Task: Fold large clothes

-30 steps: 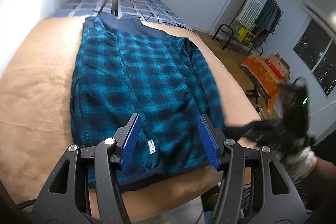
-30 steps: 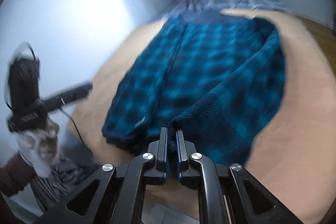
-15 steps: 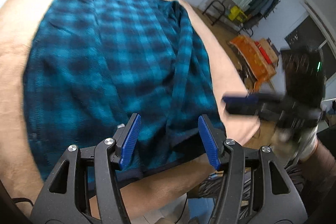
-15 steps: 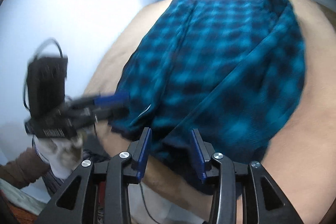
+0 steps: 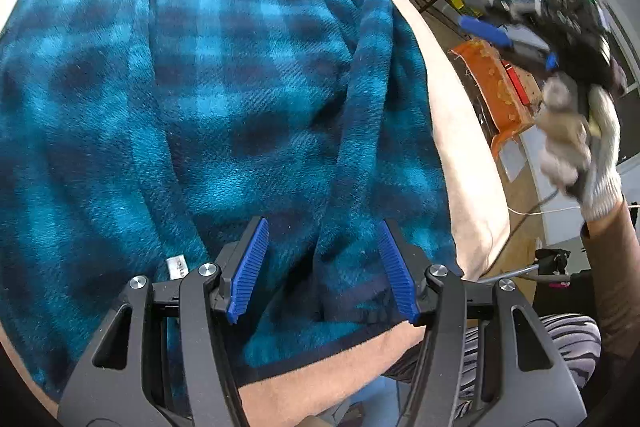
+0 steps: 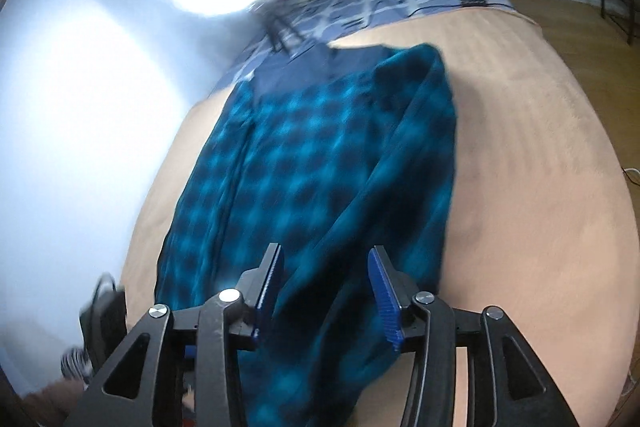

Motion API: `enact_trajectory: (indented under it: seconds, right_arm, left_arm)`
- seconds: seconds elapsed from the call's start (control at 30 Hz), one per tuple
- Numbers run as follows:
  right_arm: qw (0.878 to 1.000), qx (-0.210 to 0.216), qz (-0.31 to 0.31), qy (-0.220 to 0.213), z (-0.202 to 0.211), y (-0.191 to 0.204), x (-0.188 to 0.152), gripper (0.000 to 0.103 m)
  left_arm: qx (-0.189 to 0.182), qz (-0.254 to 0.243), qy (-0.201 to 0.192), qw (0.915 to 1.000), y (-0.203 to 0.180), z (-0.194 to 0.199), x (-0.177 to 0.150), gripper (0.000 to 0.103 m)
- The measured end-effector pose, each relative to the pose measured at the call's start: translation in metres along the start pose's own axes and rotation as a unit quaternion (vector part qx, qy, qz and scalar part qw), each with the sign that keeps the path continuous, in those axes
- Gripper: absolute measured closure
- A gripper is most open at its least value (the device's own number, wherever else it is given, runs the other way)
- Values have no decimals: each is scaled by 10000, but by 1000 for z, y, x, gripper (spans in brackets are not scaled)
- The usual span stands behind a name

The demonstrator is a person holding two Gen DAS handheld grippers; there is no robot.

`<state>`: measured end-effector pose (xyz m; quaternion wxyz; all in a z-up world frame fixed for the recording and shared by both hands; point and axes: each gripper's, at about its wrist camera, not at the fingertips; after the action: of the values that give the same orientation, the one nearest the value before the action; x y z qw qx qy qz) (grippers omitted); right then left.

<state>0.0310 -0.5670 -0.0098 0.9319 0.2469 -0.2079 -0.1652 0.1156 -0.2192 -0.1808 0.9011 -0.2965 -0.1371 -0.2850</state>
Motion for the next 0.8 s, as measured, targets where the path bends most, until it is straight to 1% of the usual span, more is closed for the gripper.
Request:
enact_trajectory:
  seconds: [0.1,0.2,0.23,0.27,0.3,0.33,0.37,0.4,0.43,0.53,0.6,0.63,0.7,0.77,0.8]
  right_arm:
    - [9995,38,-276,-129,-11,-16,32,53]
    - [9980,-17,-568,-273,-29,-31,66,53]
    - [9975,-83,-624,-325,-35,-36,79,53]
    - [9970,-145,-660,-369,-41,-39,89,53]
    - [9965,-194,-702,-411,-46,-42,99,53]
    - [9957,-242,-765,-459,-53,-46,111,53]
    - [9948,-296,-836,-510,-60,-49,121,53]
    - [9939,-336,-904,-540,-65,-53,130,53]
    - [9927,-365,-991,-576,-71,-57,140,53]
    - [9903,-388,-1168,-641,-90,-66,163,54]
    - [9895,-535,-1187,-630,-105,-68,176,54]
    - [9893,-631,-1175,-591,-112,-69,180,55]
    - [9888,-810,-1140,-519,-126,-70,187,83]
    - [9883,-946,-1082,-520,-131,-68,188,97]
    - [9882,-985,-1025,-572,-129,-66,186,101]
  left_arm:
    - [-147,118,9,9998,3,-4,-1,45]
    - [-228,130,-13,9997,5,-8,1,46]
    - [-262,111,-26,9996,5,-9,2,55]
    - [-303,53,-10,9995,3,-10,2,60]
    - [-298,-2,-3,9996,3,-11,3,70]
    - [-269,-55,-28,9996,1,-12,5,78]
    - [-235,-127,-54,9996,0,-13,5,83]
    - [-204,-188,-45,9996,-2,-15,4,92]
    - [-192,-220,-27,9996,-3,-17,4,95]
    - [-243,-337,-8,9991,-9,-19,2,99]
    - [-231,-475,4,9986,-15,-20,2,100]
    - [-225,-532,8,9983,-18,-21,2,100]
    - [-277,-555,3,9981,-19,-22,3,101]
    - [-330,-488,-8,9983,-18,-22,4,102]
    - [-372,-451,-16,9983,-17,-22,4,102]
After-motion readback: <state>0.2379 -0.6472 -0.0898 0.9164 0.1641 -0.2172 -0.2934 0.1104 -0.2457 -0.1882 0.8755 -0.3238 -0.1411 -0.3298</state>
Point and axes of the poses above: each gripper's, at about its wrist camera, not at the fingertips, and z roughly against the way its jaws point, y to its left, x to its top, and after that the axes turned 13 degrees about -z, right-handed
